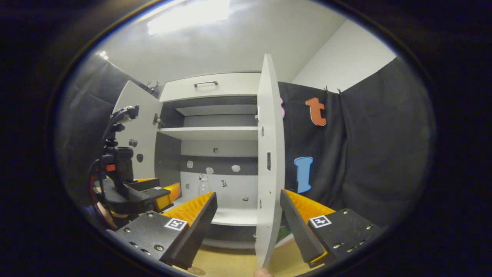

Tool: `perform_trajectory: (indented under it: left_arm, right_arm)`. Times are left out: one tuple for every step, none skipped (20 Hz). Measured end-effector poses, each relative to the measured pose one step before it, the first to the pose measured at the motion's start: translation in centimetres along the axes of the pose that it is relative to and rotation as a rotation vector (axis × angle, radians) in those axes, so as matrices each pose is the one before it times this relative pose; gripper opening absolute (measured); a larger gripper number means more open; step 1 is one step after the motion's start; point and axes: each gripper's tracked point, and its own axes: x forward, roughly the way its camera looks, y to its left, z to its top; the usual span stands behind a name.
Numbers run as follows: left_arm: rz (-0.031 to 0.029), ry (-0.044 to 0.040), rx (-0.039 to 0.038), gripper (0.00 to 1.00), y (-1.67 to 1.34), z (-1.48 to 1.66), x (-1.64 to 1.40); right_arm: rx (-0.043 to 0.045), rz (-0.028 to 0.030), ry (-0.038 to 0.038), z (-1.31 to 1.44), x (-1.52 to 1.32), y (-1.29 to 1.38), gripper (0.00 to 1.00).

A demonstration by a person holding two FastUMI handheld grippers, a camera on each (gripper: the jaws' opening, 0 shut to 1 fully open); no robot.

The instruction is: Grasp the bottle in the cabinet with the left hand and place it on the coaster, then close the right door with the right hand and the left door with the left hand.

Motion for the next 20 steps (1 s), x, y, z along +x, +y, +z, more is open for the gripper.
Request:
perform_trajectory:
  left_arm:
    - [-0.00881, 0.00092, -0.00465, 0.96, -0.195, -0.326, 1.179]
    - [-0.00628, 0.00611, -0.00087, 0.95, -0.112, -0.463, 1.345]
    - [-0.00551, 0.01064, 0.00052, 0.96, -0.103, -0.461, 1.384]
    - [-0.00452, 0.00341, -0.00075, 0.96, -0.037, -0.289, 1.287]
    - [-0.00285, 0.00439, -0.00284, 0.96, -0.042, -0.252, 1.286]
    - [-0.00101, 0.00548, -0.00265, 0.95, -0.033, -0.328, 1.174]
    - [0.00022, 0.00862, -0.00093, 0.96, 0.059, -0.424, 1.187]
    - [0.00447, 0.00548, -0.00022, 0.96, 0.121, -0.441, 1.129]
    - [0.00328, 0.00945, 0.00135, 0.96, 0.12, -0.405, 1.073]
    - [0.00514, 0.00802, -0.00107, 0.96, 0.166, -0.412, 1.014]
    - [0.00463, 0.01137, -0.00553, 0.96, 0.149, -0.451, 0.963]
    - [0.00276, 0.00911, -0.00537, 0.96, 0.097, -0.392, 0.933]
    - [0.00371, 0.00937, -0.0039, 0.96, 0.111, -0.366, 0.829]
    - [0.00453, 0.01084, -0.00046, 0.96, 0.177, -0.361, 0.758]
    - [0.00477, 0.00928, 0.00265, 0.96, 0.142, -0.331, 0.702]
    - [0.00382, 0.0064, 0.00242, 0.96, 0.084, -0.321, 0.739]
    - [0.00406, 0.01004, 0.00246, 0.96, 0.148, -0.429, 0.663]
    - [0.00042, 0.01061, 0.00219, 0.96, 0.05, -0.35, 0.622]
    - [-0.00254, 0.01871, 0.00046, 0.96, 0.061, -0.516, 0.392]
    - [-0.00487, 0.01194, -0.00253, 0.96, -0.029, -0.256, 0.361]
  right_arm:
    - [-0.00406, -0.02354, 0.00123, -0.032, -0.21, -0.739, 1.0]
    - [-0.00835, -0.0257, -0.00047, 0.056, -0.437, -0.737, 0.96]
    - [-0.01139, -0.02875, 0.00026, 0.117, -0.335, -0.921, 1.0]
    - [-0.01257, -0.02864, 0.00218, -0.134, -0.369, -0.86, 1.0]
    - [-0.01263, -0.02875, 0.00324, -0.03, -0.397, -0.803, 0.96]
    - [-0.0116, -0.02835, 0.00337, -0.174, -0.298, -0.704, 0.96]
    - [-0.01006, -0.02745, 0.00284, -0.032, -0.396, -0.749, 0.96]
    - [-0.00859, -0.02587, 0.00352, -0.108, -0.363, -0.774, 0.96]
    - [-0.00805, -0.02313, 0.00331, -0.016, -0.307, -0.66, 0.96]
    - [-0.00763, -0.02207, 0.00381, -0.127, -0.141, -0.679, 1.0]
    - [-0.00772, -0.02021, 0.00394, -0.113, -0.183, -0.601, 1.0]
    - [-0.00747, -0.01727, 0.00684, -0.29, -0.211, -0.635, 1.0]
    - [-0.00557, -0.01447, 0.00632, -0.19, -0.124, -0.408, 1.0]
    - [-0.00297, -0.01134, 0.00558, -0.17, -0.141, -0.407, 1.0]
    - [-0.0013, -0.00774, 0.00498, -0.119, -0.163, -0.201, 1.0]
    - [-0.00032, -0.00657, 0.00535, -0.129, 0.01, -0.071, 1.0]
    - [0.00053, -0.00522, 0.00455, -0.082, 0.011, -0.003, 0.96]
    - [0.00063, -0.00299, 0.00375, -0.164, -0.048, -0.073, 1.0]
    - [-0.00068, -0.00053, 0.00239, -0.041, -0.012, 0.01, 0.99]
    - [-0.00257, 0.00045, 0.00266, -0.059, -0.009, -0.052, 1.0]
